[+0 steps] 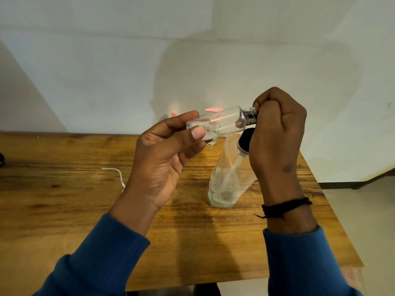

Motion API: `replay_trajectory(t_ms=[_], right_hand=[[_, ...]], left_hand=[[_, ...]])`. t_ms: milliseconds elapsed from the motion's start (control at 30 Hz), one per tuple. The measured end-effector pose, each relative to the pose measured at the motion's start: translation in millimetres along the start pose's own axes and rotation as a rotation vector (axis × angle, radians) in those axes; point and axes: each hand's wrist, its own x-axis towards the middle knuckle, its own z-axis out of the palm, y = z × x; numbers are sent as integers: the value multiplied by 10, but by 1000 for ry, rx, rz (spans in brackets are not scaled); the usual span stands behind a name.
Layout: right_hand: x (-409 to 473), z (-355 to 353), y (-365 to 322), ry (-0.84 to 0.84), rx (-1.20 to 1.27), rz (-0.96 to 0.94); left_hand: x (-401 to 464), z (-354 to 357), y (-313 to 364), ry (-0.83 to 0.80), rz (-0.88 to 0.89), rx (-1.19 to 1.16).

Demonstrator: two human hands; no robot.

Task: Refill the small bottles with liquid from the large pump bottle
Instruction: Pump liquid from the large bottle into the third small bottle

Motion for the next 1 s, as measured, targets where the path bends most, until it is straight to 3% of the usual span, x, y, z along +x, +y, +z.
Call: replay_trajectory(t_ms=[500,1000], right_hand=[[-18,31,-5,-23,88,54],[-5,-5,-20,-11,13,17]], left_hand=[[-2,-21,-2,-9,3,-8],[0,-9,4,-16,-5,-14]])
